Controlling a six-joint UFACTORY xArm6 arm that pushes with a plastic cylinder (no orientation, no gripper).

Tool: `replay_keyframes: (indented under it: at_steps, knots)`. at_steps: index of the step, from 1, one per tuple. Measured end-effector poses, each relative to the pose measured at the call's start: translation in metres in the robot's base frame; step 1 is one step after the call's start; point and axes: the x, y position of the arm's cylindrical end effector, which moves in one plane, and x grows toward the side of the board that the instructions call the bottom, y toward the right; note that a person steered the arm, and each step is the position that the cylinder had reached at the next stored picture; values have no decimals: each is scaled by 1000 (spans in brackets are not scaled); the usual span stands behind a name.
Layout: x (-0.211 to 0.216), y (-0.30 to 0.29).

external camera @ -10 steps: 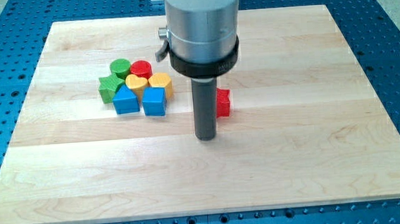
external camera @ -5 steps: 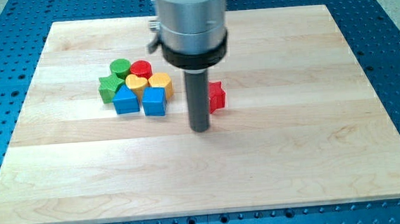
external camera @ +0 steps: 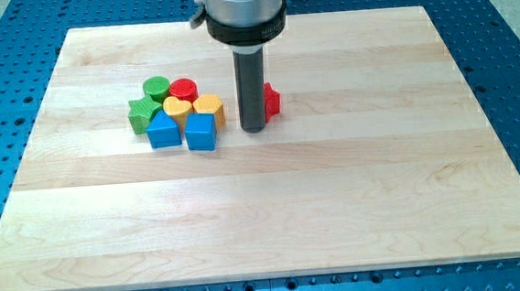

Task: Push the red star at the top of the yellow hexagon

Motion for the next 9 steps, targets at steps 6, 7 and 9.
replay_keyframes:
  at_steps: [6,7,9]
  knots:
    - [-101,5]
    - [-84,-9]
    - [-62,-48]
